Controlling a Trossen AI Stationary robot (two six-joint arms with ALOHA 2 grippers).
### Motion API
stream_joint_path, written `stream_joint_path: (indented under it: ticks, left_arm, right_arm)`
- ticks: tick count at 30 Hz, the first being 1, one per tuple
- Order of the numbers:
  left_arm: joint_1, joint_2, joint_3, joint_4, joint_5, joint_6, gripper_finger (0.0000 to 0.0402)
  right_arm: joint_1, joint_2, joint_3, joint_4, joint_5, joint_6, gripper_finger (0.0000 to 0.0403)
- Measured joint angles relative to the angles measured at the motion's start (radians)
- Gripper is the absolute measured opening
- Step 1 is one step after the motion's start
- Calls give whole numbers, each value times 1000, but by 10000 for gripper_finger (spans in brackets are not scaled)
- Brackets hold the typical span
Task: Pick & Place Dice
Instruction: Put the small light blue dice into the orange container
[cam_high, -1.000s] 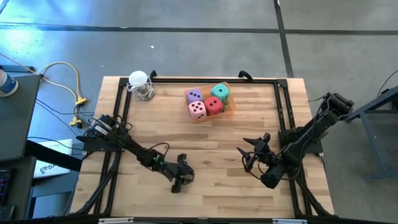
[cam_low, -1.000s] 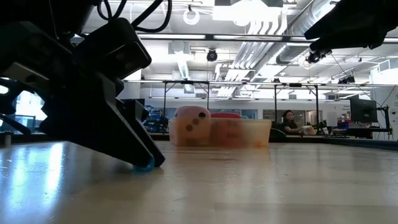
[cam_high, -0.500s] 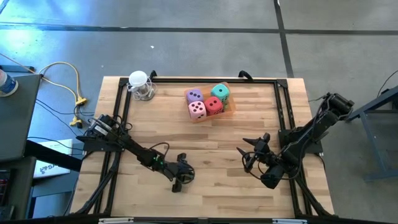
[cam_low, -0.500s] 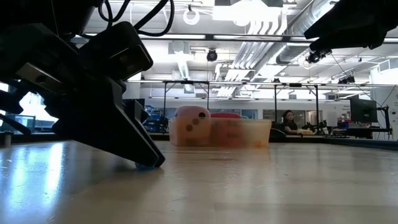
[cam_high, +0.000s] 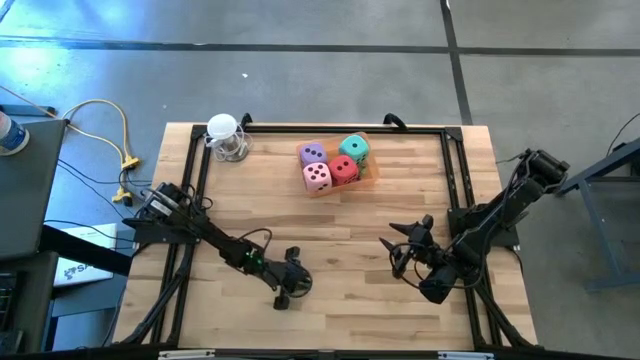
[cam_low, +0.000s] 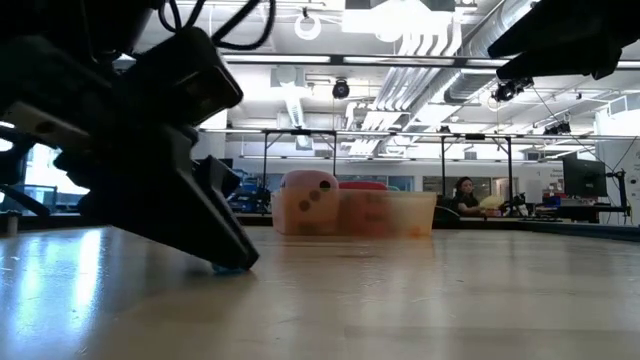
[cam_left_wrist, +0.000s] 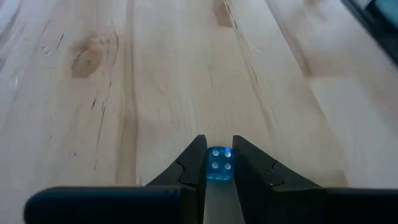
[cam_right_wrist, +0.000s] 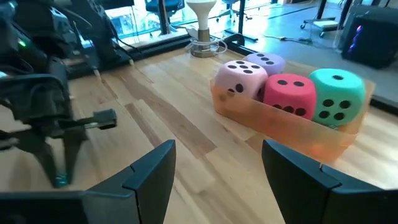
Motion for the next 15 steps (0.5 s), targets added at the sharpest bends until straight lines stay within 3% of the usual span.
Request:
stream_joint_path:
  ticks: [3, 6, 12, 15]
  left_arm:
    - [-7, -37, -3, -7, -55, 123, 50]
    - [-33, -78, -1, 24, -192, 284, 50]
    - [-100, -110, -1, 165, -427, 665, 49]
    - [-130, -110, -1, 254, -468, 847, 49]
  right_arm:
    - [0, 0, 0, 54, -24, 0, 231]
    - [-7, 0, 0, 126, -73, 0, 231]
    - [-79, 6, 0, 283, -302, -23, 231]
    - [-120, 46, 1, 429, -379, -98, 231]
